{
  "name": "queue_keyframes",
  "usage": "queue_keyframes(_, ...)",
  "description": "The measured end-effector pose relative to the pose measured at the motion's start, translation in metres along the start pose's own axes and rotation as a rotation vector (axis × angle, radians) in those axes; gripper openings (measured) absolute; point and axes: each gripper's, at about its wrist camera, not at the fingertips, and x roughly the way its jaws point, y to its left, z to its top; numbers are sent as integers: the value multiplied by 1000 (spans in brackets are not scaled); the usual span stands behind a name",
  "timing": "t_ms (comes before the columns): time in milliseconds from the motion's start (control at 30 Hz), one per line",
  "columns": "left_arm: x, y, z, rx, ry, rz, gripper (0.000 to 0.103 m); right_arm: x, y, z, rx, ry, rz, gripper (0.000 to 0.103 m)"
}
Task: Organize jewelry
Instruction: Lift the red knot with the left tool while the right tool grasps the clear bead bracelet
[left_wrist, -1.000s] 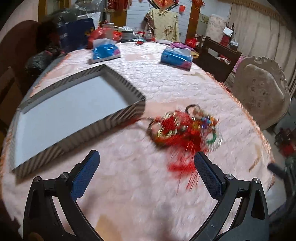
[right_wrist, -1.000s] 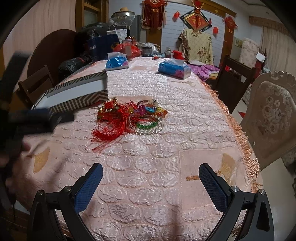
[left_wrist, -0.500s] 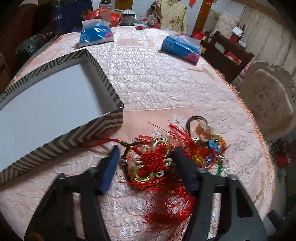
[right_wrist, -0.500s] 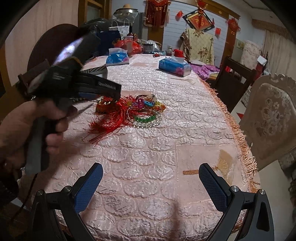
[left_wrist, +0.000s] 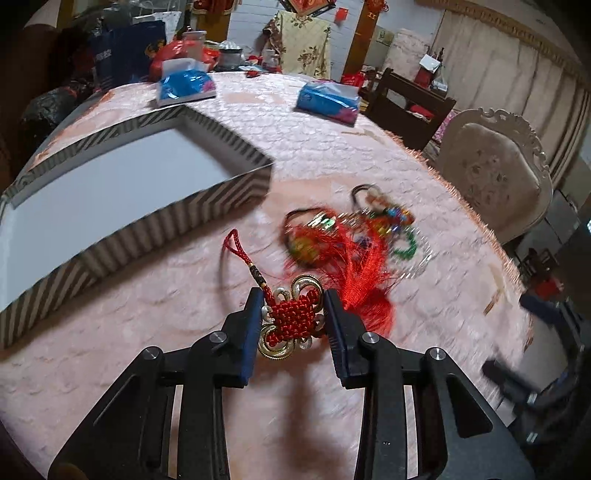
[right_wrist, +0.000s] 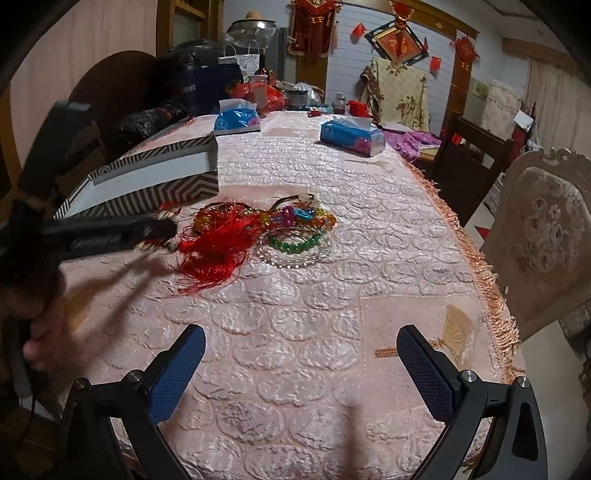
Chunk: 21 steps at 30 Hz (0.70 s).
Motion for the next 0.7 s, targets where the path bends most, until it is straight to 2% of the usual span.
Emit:
queue_keyframes(233, -9, 25, -23, -7, 12, 75, 32, 4, -6, 6, 35, -19, 8, 103)
queue_keyframes(300, -10, 37, -30, -34, 17, 90, 32, 7, -15, 11, 78, -25, 32, 103)
queue_keyframes(400, -18, 48, -35, -40, -8, 162, 32, 12, -27, 18, 134, -35, 83, 103)
queue_keyframes(500, -21, 58, -38, -61, -32, 217, 32, 20, -25, 31, 90, -59, 118, 86)
queue_keyframes(567, -17, 64, -42, -84, -38, 206, 33, 33, -22, 40, 67, -48, 175, 66)
queue_keyframes(667, -19, 70, -43, -125, -51, 187, 33, 51, -16, 46, 38, -32, 241, 48)
queue_keyframes(700, -19, 72, -43, -138, -51, 179, 33, 57, -12, 47, 27, -30, 260, 45)
